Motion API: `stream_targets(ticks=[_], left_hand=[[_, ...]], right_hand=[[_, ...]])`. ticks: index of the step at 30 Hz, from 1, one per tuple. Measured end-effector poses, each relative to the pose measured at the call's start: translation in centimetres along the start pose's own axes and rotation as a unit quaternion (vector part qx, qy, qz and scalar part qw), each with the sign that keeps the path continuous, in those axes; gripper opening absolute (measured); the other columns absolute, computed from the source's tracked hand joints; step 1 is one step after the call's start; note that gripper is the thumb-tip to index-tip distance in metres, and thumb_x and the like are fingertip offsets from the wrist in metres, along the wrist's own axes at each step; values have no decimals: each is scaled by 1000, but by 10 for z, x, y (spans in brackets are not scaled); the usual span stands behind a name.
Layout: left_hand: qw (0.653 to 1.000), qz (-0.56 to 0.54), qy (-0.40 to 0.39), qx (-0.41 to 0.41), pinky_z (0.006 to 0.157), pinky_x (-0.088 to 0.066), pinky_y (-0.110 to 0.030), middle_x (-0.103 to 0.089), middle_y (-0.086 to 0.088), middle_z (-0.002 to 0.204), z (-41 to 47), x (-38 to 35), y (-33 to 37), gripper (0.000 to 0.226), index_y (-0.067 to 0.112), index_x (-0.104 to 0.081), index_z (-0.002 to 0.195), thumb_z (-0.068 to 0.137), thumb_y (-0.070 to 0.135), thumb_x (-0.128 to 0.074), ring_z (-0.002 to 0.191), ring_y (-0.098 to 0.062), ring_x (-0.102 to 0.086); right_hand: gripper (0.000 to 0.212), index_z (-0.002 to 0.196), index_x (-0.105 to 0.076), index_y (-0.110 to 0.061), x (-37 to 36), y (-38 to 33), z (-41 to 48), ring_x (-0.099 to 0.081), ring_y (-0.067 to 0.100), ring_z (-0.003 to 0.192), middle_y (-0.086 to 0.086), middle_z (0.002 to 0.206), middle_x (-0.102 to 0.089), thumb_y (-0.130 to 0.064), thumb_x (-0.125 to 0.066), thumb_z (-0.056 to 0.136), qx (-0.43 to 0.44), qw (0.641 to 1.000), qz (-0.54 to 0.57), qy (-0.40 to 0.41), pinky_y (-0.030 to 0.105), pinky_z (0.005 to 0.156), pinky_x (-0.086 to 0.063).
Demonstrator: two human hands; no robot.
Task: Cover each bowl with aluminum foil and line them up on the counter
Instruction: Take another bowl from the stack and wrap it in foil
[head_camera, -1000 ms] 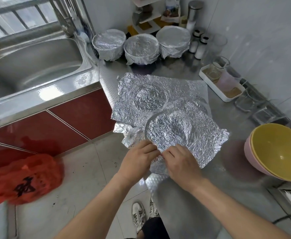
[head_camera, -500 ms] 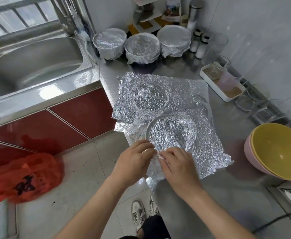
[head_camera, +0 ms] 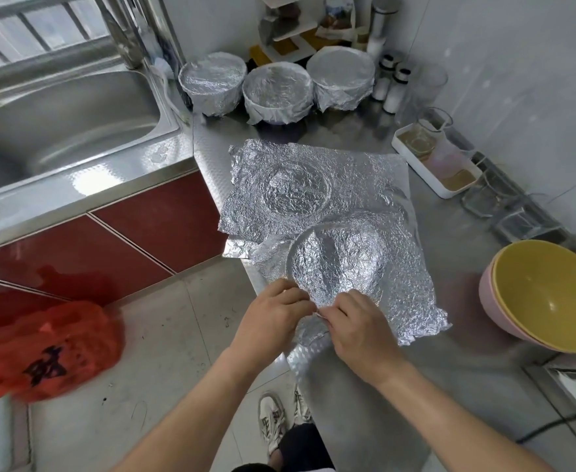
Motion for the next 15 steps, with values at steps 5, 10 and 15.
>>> stream_targets(ticks=[5, 10, 15], left_hand=[[1000, -1, -10, 4, 80, -50, -30, -69, 2, 96, -3, 2, -2, 18, 14, -75, 93, 89, 13, -57, 99, -21, -58], [998, 6, -21, 53, 88, -52, -34, -68, 0, 108, -1, 7, -9, 23, 14, -73, 99, 83, 11, -57, 111, -22, -57], [997, -39, -52, 34, 82, -51, -28, -68, 3, 100, 4, 2, 13, 21, 18, -75, 101, 89, 27, -61, 98, -19, -59]], right_hand=[[20, 72, -63, -9, -4, -7, 4, -45, 21, 65, 3, 68, -50, 5, -77, 69, -34, 999, -8, 10, 30, 57, -38], [14, 98, -67, -19, 0, -4, 7, -50, 16, 83, -4, 86, -56, -28, -63, 87, -68, 996, 59, -21, 29, 70, -45], [22, 97, -69, -17, 12, 19, -5, -48, 13, 84, -6, 88, -56, -32, -53, 93, -68, 992, 104, -27, 31, 71, -45]])
Point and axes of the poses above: each hand's wrist, its own z-axis towards the middle knuckle, its own x-axis out of the back of the hand, y = z × x, the point moved 8 cm from there along z, towards the middle knuckle
